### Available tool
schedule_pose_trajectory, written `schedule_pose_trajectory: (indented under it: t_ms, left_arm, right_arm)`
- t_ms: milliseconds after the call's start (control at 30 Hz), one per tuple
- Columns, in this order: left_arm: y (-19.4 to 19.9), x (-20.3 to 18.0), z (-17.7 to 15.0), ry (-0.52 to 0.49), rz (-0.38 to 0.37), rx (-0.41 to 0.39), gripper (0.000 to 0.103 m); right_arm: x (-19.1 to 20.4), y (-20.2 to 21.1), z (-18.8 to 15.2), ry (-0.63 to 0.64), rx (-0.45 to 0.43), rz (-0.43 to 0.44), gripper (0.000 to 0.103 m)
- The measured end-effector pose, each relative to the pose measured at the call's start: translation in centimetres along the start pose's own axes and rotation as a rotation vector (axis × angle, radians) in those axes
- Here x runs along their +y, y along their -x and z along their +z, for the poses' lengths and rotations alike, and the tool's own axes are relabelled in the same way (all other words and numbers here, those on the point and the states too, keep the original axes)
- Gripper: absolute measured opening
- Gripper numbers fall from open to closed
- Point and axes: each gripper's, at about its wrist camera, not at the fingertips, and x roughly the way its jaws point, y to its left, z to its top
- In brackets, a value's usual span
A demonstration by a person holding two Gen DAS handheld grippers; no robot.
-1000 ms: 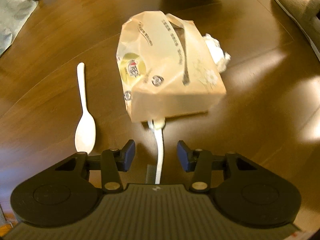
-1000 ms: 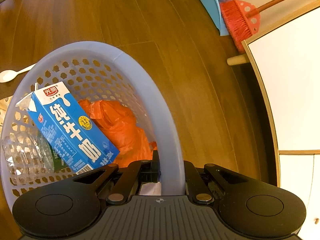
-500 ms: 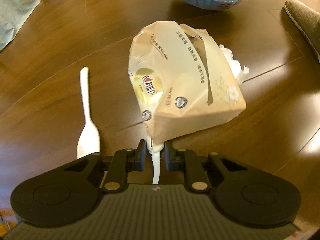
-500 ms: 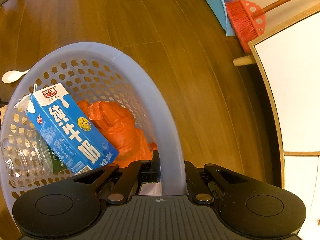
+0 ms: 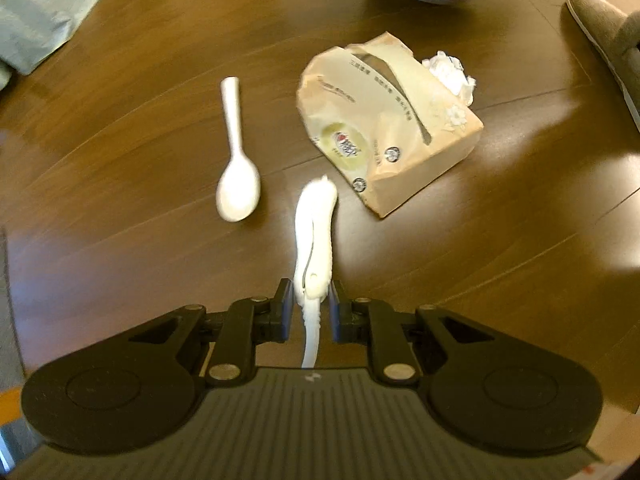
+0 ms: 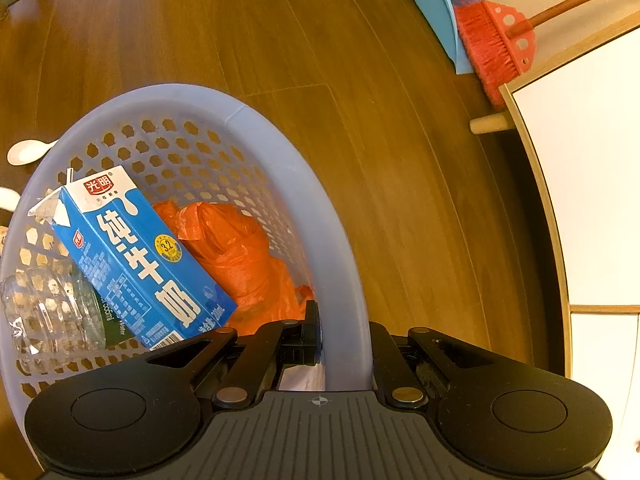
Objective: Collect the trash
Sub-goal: 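Lift the fork with the left gripper and carry it over the basket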
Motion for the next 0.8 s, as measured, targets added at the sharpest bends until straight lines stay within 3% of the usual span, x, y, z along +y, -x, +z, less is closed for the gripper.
schedule_pose_trajectory:
  t_ms: [300,567,800]
  left_arm:
    - [6.1,1.6,-0.5,0.054,0.056,-0.062,0.014]
    - [10.6,2.0,1.4,0.061,0.069,-0.154,0.014]
    - [12.7,1.2,3.5,0.046,0.071,-0.185,0.014]
  right_arm:
    - [0.2,0.0,0.2,0.002,-0.004,0.000,0.000]
    - [0.6,-0.1,0.7,0.012,-0.007,-0.001,0.000]
    - [0.6,-0.4,1.0,0.014,-0.009,0.005,0.000]
